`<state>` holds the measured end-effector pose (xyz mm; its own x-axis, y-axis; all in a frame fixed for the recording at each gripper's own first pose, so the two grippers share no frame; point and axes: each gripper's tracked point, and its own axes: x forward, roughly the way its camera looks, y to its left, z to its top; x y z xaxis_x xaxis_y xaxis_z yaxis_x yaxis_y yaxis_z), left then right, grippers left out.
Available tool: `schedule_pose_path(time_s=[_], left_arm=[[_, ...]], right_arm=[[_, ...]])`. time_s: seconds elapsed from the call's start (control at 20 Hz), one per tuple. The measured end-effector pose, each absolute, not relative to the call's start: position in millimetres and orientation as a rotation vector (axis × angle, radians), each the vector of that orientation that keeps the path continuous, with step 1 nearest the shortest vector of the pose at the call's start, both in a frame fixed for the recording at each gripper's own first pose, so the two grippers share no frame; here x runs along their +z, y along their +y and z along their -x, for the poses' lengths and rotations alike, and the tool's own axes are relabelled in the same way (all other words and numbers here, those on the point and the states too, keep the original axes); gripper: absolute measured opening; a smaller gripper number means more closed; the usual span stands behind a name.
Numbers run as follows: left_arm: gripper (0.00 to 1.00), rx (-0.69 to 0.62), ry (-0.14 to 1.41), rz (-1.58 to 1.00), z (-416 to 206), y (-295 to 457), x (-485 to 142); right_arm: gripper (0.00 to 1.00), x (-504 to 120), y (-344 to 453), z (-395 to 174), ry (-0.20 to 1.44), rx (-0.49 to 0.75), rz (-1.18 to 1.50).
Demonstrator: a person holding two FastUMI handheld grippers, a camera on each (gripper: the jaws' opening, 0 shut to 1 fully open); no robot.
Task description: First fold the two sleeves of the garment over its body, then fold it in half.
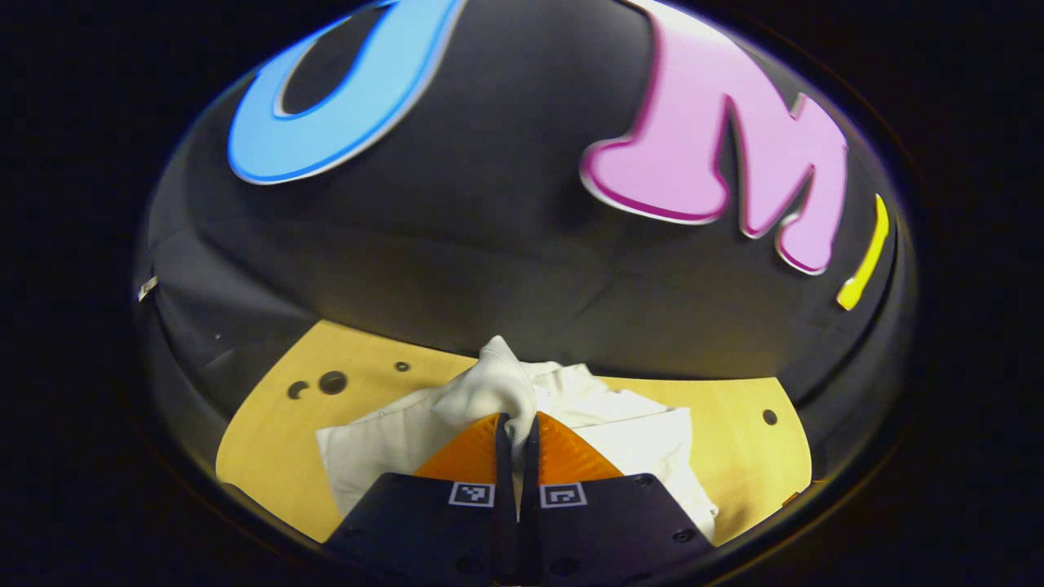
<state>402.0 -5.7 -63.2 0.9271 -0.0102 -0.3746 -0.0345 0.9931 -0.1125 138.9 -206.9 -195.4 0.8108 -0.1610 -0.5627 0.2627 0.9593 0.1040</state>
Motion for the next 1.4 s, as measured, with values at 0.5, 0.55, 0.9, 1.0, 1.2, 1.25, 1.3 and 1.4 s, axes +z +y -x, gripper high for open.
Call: schedule_pose_path(time_s=[0.5, 0.55, 0.9, 1.0, 1.2, 1.25, 1.3, 1.4], left_arm=[[0.06, -0.231, 0.466, 0.004, -432, -149, -103], [0.06, -0.238, 0.478, -0.003, -434, -157, -110], [0.32, -0.305, 0.496, 0.013, -426, -192, -123], [0.5, -0.321, 0.476, 0.038, -417, -194, -115], [0.92, -0.278, 0.461, 0.08, -388, -166, -110], [0.96, -0.252, 0.461, 0.086, -379, -151, -112], [0.97, -0.215, 0.47, 0.083, -368, -135, -116], [0.92, -0.123, 0.469, 0.049, -349, -91, -125]], right_arm=[[0.99, -215, -208, -139, 0.623, -0.179, -0.153], [0.99, -216, -208, -138, 0.627, -0.175, -0.151], [0.99, -229, -208, -132, 0.651, -0.146, -0.125], [0.99, -230, -206, -132, 0.653, -0.133, -0.115], [0.99, -228, -193, -132, 0.653, -0.1, -0.115], [0.99, -228, -189, -133, 0.654, -0.089, -0.113], [0.99, -229, -183, -132, 0.654, -0.078, -0.11], [0.99, -229, -171, -132, 0.66, -0.054, -0.104]])
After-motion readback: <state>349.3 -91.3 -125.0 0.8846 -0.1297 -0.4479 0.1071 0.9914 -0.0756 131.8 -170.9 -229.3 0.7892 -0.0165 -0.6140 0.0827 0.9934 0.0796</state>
